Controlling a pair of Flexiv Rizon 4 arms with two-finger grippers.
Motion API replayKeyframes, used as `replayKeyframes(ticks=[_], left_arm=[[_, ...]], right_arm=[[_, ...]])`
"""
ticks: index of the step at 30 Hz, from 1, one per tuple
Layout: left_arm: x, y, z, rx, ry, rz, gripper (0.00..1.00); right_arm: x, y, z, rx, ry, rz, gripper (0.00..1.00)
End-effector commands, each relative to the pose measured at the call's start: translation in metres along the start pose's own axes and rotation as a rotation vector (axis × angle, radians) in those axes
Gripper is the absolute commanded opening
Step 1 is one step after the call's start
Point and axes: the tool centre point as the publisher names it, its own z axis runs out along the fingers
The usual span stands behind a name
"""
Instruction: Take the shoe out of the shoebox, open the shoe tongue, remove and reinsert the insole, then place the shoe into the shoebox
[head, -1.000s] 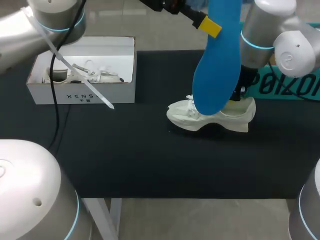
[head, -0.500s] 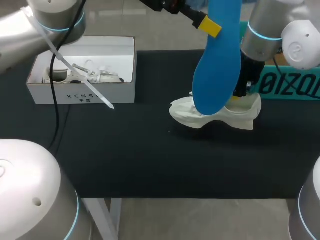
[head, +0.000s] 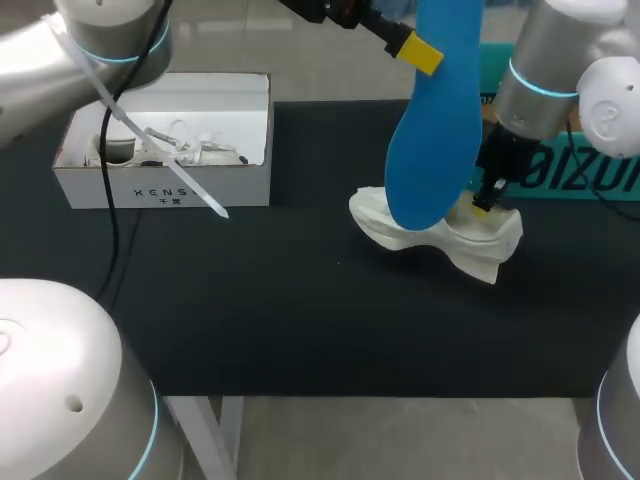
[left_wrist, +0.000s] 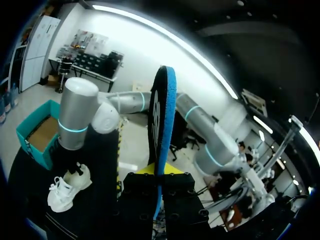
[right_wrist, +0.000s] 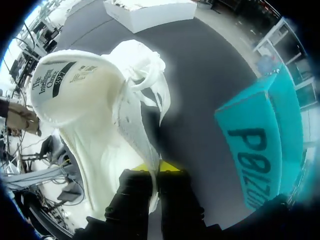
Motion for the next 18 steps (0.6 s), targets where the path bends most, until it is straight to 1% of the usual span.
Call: replayKeyframes(ticks=[1, 2, 3, 4, 18], left_arm=[[0.0001, 0.0005, 0.0004, -0.001, -0.001, 0.000, 0.00], [0.0001, 0.0005, 0.0004, -0.001, -0.001, 0.000, 0.00], [0.0001, 0.0005, 0.0004, -0.001, -0.001, 0.000, 0.00], [0.0001, 0.0005, 0.0004, -0.001, -0.001, 0.000, 0.00], [0.0001, 0.0005, 0.0004, -0.001, -0.001, 0.000, 0.00]], right_arm=[[0.0110, -0.0336, -0.0036, -0.159, -0.184, 0.801, 0.00], [0.0116, -0.0367, -0.0036, -0.161, -0.236, 0.853, 0.00], [0.0131, -0.0389, -0.0040, -0.176, -0.251, 0.903, 0.00], [0.0145, -0.0397, -0.0061, -0.204, -0.235, 0.911, 0.00], [0.0145, -0.0397, -0.0061, -0.204, -0.235, 0.911, 0.00]])
